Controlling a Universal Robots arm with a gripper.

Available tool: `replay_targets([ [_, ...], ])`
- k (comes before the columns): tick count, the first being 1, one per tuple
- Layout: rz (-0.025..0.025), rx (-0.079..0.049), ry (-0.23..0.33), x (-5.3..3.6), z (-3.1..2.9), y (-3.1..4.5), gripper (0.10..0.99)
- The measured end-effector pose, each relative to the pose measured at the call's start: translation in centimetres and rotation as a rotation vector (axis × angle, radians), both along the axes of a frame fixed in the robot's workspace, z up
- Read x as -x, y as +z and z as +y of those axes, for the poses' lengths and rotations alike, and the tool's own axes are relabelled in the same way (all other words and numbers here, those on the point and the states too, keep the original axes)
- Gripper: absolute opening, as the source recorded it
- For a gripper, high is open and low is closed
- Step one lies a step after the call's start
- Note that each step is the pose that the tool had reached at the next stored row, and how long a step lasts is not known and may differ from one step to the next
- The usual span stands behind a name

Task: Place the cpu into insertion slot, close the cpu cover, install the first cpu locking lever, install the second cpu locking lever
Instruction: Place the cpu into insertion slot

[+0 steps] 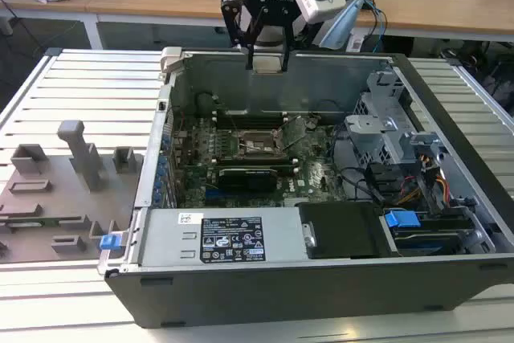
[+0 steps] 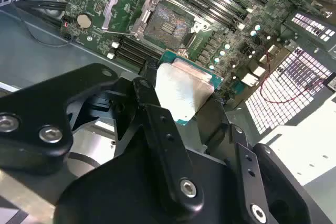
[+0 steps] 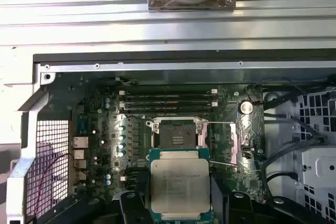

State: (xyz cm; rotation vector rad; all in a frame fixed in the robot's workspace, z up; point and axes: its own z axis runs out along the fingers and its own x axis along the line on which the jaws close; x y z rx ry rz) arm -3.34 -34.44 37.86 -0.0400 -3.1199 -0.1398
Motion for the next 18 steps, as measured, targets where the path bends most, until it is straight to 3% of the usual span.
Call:
replay_targets([
  [18,-0.0002,0.0,0.0,0.0,0.0,-2.14,0.541],
])
